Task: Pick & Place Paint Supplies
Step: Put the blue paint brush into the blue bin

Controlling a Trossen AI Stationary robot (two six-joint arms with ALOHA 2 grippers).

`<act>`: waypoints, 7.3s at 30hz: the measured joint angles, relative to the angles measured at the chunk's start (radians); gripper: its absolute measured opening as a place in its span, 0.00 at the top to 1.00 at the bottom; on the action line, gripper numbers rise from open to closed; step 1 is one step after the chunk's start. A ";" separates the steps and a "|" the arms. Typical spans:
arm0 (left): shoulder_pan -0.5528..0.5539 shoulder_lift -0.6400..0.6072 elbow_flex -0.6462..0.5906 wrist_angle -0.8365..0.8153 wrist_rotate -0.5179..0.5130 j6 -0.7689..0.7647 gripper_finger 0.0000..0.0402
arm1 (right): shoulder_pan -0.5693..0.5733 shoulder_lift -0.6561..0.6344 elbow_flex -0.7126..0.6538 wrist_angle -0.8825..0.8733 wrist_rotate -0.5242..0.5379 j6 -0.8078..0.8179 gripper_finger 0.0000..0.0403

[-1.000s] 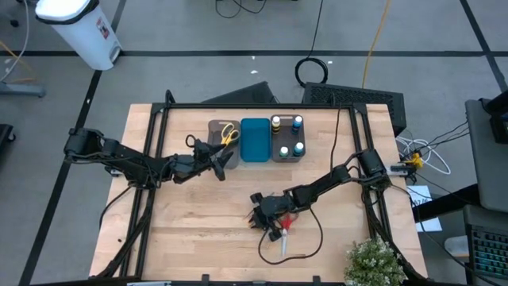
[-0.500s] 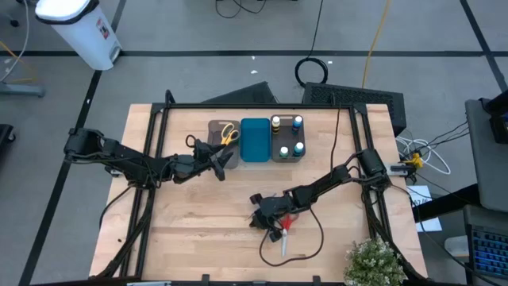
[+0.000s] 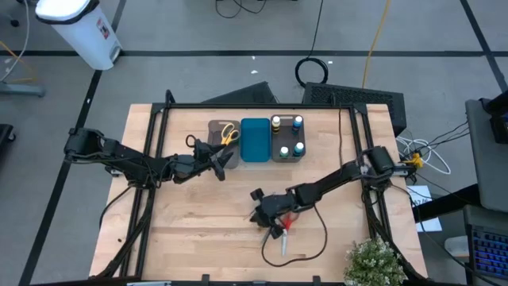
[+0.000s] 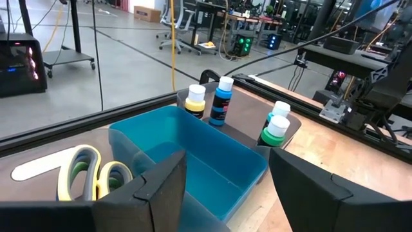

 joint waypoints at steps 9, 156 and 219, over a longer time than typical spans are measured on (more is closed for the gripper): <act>0.000 0.000 0.000 0.001 0.045 -0.007 0.43 | 0.017 -0.204 -0.004 0.025 -0.013 0.079 1.00; 0.335 0.547 1.125 -0.976 0.509 0.210 0.26 | -0.046 -0.924 -0.489 0.194 0.088 0.185 0.82; -0.356 0.601 0.702 -0.929 0.343 -0.218 0.29 | -0.046 -0.924 -0.489 0.162 0.087 0.193 0.82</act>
